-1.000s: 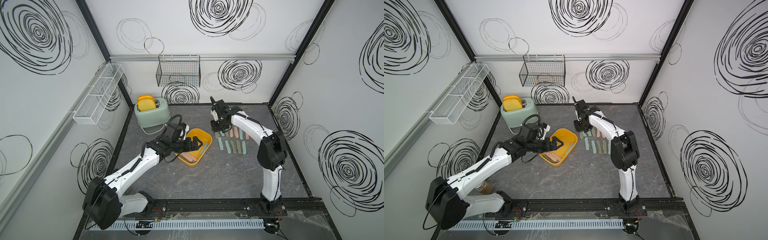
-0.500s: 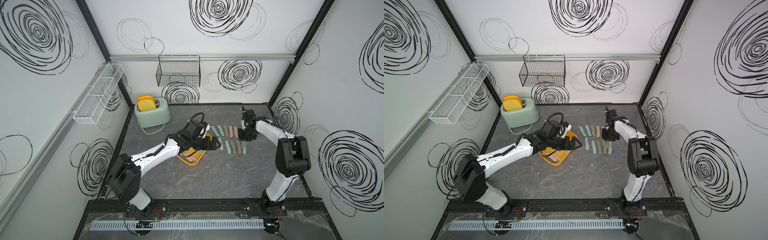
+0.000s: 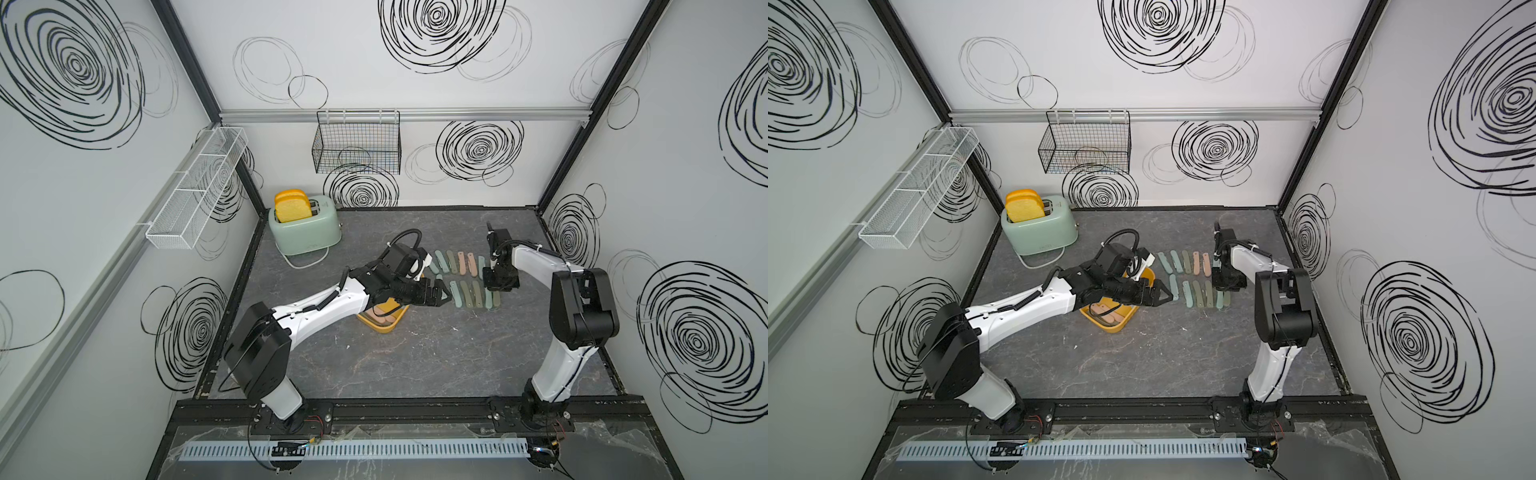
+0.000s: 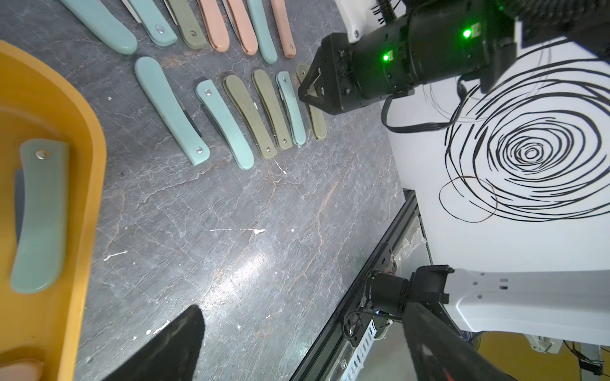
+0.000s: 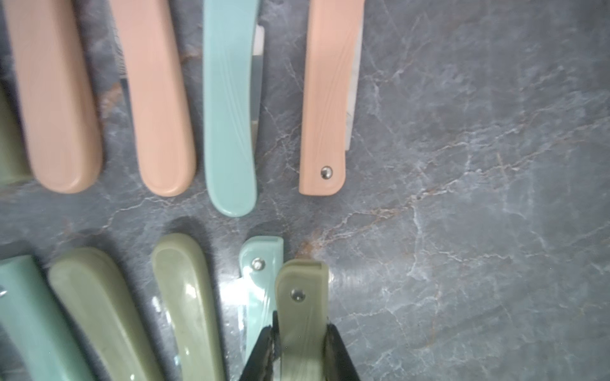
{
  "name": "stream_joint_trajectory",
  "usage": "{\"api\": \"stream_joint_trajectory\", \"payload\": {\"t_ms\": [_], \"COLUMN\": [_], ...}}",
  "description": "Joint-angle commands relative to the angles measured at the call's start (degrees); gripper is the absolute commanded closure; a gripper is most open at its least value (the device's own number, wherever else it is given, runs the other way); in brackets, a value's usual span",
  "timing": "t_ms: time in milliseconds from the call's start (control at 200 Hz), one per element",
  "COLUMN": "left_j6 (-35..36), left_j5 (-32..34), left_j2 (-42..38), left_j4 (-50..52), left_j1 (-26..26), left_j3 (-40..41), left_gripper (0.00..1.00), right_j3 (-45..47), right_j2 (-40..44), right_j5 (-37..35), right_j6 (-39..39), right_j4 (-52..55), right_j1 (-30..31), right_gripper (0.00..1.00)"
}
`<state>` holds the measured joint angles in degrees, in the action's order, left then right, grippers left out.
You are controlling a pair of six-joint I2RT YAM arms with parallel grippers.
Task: Take the fruit knife out of the storage box
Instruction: Place the fruit knife at the center of the board.
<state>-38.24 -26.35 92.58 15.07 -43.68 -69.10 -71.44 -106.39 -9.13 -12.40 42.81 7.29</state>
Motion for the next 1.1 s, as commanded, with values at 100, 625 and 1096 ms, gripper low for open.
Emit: {"api": "stream_joint_trajectory", "payload": {"t_ms": [100,625,1096], "left_j6": [1.41,3.95,4.20], "left_j5": [0.06,6.58,12.51], "left_j2": [-2.78,-16.18,-23.12], "left_j4": [0.02,9.73,16.94], "left_j1": [1.43,9.63,17.45], "left_j3": [0.94,11.96,19.89], "left_gripper": [0.02,0.02,0.02], "right_j3": [0.12,-8.17,-27.27], "right_j2": [-2.48,0.60,-9.95], "right_j5": [-1.23,-1.59,7.43], "right_j6": [0.50,-0.05,-2.47], "right_j4": [-0.14,4.40,7.04], "right_j1": [-1.99,6.47,25.20], "right_gripper": [0.79,0.46,0.48]}}
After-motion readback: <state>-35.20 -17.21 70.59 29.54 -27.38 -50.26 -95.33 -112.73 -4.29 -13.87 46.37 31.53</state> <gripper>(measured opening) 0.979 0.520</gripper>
